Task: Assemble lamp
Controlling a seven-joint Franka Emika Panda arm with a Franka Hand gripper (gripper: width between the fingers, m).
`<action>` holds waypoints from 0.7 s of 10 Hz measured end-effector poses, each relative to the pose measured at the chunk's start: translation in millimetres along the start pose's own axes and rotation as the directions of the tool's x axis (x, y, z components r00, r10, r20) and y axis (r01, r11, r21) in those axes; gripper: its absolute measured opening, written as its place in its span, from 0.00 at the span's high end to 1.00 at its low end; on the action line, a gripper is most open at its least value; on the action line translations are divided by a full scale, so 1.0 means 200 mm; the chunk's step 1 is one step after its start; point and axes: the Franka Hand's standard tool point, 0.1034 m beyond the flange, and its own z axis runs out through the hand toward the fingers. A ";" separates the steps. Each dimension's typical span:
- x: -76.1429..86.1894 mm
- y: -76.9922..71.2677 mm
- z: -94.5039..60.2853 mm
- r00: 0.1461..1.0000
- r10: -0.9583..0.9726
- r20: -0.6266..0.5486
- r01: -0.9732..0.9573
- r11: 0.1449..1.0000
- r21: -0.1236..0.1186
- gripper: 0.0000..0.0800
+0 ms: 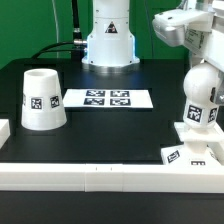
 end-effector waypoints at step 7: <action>-0.02 0.00 0.00 0.996 0.093 -0.005 -0.093 0.996 0.003 0.28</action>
Offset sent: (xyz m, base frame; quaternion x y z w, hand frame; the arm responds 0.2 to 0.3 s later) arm 0.0000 0.0000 0.0000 0.0000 0.0000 0.0000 1.0000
